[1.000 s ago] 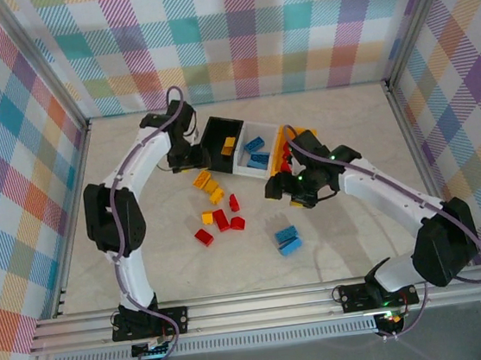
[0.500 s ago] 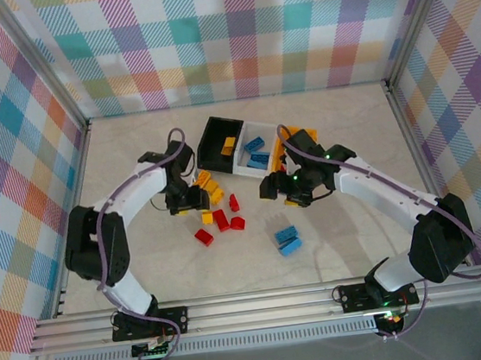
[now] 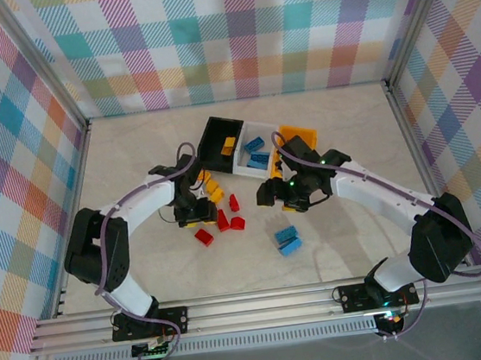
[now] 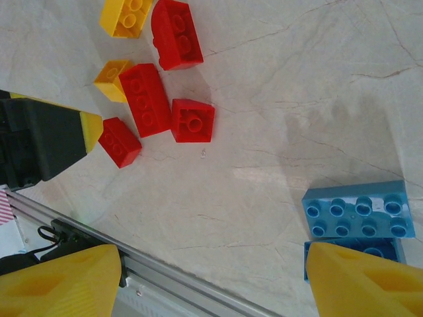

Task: Sort the legos into containers by color

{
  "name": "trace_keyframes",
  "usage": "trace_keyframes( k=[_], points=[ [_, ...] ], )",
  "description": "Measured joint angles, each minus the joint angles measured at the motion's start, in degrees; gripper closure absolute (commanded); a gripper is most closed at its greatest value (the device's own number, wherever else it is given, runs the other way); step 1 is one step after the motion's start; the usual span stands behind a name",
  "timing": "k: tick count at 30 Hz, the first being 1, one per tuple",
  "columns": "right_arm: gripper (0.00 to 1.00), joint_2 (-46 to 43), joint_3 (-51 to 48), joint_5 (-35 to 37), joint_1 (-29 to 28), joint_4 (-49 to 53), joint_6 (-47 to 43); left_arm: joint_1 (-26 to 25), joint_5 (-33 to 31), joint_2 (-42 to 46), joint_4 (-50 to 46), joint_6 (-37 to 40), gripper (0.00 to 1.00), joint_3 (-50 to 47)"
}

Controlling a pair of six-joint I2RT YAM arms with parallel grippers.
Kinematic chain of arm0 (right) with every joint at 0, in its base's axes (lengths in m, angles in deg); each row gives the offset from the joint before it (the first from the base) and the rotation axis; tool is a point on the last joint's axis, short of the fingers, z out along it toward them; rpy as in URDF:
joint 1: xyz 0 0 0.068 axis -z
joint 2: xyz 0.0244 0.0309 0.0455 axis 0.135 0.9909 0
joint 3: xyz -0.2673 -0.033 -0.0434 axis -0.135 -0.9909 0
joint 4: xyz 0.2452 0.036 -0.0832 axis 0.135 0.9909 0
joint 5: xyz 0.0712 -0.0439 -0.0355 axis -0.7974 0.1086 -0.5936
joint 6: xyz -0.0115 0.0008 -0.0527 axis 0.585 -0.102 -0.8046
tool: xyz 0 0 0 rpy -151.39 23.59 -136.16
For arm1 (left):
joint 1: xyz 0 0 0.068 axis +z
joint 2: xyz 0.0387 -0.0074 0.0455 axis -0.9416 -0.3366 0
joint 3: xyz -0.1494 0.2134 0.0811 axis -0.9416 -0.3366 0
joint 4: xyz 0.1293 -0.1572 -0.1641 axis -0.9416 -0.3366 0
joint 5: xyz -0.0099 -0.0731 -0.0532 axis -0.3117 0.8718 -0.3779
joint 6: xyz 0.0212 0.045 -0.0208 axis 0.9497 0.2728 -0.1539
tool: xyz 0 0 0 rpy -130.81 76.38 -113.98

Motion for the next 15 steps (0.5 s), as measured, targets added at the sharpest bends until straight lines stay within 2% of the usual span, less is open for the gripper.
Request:
trace_keyframes(
  k=[15],
  points=[
    [0.24, -1.73, -1.09, 1.29, -0.02, 1.22, -0.07, -0.35, -3.28, -9.07, 0.94, 1.38, 0.42, 3.69]
  ],
)
